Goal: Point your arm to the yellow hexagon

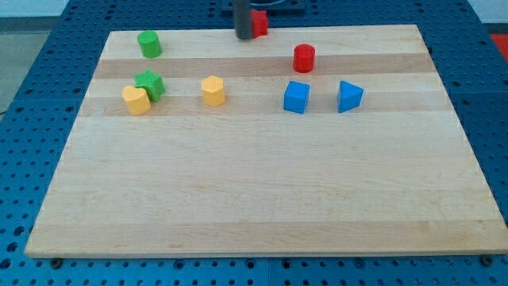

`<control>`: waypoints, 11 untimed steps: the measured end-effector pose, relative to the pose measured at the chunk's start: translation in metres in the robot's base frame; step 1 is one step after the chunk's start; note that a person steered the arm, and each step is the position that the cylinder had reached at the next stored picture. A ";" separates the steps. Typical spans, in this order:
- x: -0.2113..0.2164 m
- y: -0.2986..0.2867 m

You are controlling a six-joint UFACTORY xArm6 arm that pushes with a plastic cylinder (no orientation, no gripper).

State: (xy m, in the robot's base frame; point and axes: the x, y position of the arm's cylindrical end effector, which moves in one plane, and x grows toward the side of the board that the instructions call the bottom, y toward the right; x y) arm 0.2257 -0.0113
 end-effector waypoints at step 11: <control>0.047 -0.039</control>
State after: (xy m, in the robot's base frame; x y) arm 0.2731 -0.0499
